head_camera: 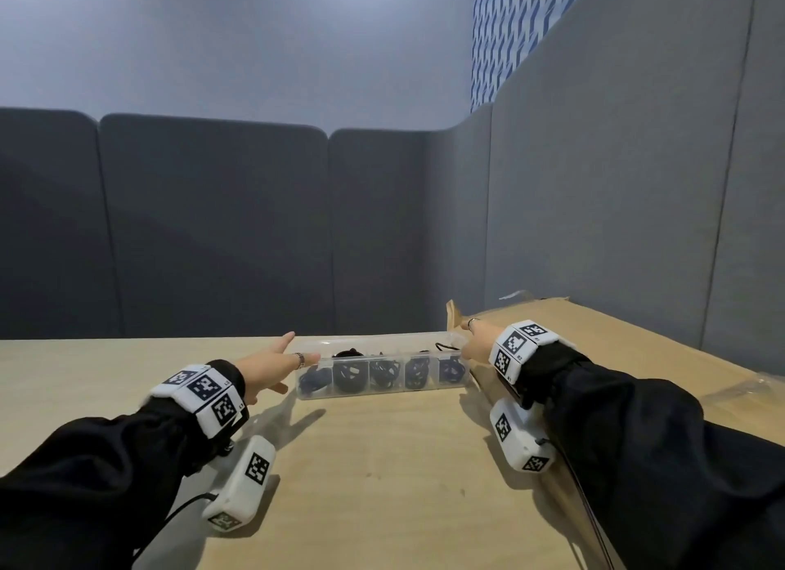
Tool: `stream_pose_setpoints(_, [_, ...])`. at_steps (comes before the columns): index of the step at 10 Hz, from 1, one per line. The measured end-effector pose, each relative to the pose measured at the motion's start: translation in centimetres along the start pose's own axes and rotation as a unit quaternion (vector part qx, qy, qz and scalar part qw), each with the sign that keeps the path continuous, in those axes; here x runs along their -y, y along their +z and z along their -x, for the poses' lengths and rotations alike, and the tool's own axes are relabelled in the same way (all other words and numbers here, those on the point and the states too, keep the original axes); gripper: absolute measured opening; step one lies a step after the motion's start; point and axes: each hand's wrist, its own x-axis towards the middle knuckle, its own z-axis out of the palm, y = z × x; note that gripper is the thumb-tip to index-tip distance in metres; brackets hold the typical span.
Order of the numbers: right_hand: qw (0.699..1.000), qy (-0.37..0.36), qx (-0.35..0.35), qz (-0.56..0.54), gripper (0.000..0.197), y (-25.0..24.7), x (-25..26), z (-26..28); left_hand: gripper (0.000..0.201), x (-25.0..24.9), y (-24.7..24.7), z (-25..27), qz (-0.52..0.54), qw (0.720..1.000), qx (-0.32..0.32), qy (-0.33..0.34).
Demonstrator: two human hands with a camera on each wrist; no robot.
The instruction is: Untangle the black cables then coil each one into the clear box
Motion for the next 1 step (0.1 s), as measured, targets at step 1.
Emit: stream_pose_setpoints(1, [1.0, -0.004, -0.01, -0.006, 0.067, -0.11, 0.79, -0.12, 0.073, -0.12, -0.12, 0.1, -0.041, 0.999, -0.02, 0.014])
